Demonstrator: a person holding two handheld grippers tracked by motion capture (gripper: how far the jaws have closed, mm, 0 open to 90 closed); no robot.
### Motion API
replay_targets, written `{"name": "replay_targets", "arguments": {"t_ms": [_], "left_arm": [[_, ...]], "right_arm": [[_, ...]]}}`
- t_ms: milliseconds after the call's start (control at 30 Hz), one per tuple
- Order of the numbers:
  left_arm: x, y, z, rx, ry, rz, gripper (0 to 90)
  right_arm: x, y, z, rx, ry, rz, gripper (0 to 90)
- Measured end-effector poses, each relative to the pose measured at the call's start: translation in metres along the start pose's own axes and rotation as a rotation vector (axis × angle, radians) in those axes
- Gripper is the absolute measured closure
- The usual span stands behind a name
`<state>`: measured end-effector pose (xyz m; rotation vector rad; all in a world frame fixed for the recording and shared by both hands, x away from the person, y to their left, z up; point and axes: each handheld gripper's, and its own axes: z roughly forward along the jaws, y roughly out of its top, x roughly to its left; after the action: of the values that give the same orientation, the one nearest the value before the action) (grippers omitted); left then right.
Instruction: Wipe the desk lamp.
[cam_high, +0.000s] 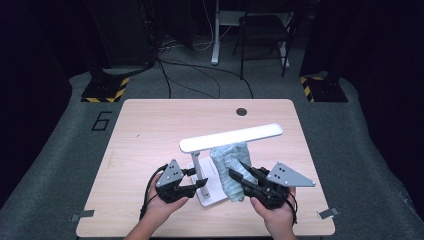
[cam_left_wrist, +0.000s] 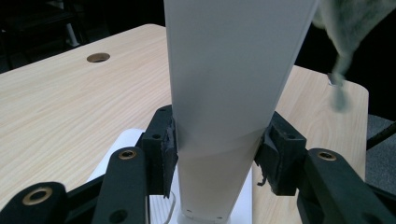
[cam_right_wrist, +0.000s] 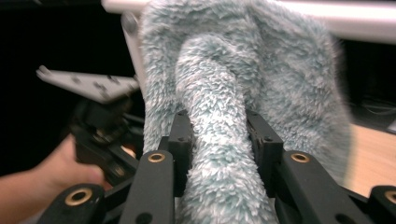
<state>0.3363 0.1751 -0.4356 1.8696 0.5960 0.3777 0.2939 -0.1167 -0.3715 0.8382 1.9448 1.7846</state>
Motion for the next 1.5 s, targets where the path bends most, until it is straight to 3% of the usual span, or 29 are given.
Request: {"name": "replay_targets", "arguments": {"t_ms": [267,567,767,833,867,900,1067,1333,1500], "left_arm": [[0.000,0.000,0.000,-0.001,-0.001,0.001,52.5],[0.000,-0.002,-0.001,0.005,-0.006,-0.002,51.7],[0.000,-0.003,-0.001,0.014,-0.005,-0.002,51.0],[0.000,-0.004,-0.001,0.016,-0.011,0.014,49.0],[0.000,-0.004,-0.001,0.016,-0.011,0.014,48.2],[-0.001,-0.005,-0.001,0.007,-0.003,0.014,47.6],[0.000,-0.007,-0.006,0.009,-0.019,0.010,44.9],[0.008,-0.012,-0.021,0.002,-0.002,0.009,41.1],[0.011,-0.011,-0.025,-0.010,0.004,0.008,41.1]], "right_arm": [[-0.012,-0.017,-0.005,0.010,-0.041,0.046,67.2],[-0.018,-0.030,-0.007,0.041,-0.097,0.023,66.6],[-0.036,-0.054,-0.009,0.086,-0.148,0.066,66.4],[-0.047,-0.064,-0.012,0.115,-0.195,0.080,66.3],[-0.047,-0.064,-0.012,0.115,-0.195,0.080,66.3],[-0.057,-0.072,-0.015,0.131,-0.229,0.095,66.2],[-0.077,-0.088,-0.022,0.179,-0.298,0.132,66.2],[-0.100,-0.105,-0.023,0.242,-0.329,0.184,65.3],[-0.105,-0.111,-0.019,0.277,-0.340,0.179,64.1]]}}
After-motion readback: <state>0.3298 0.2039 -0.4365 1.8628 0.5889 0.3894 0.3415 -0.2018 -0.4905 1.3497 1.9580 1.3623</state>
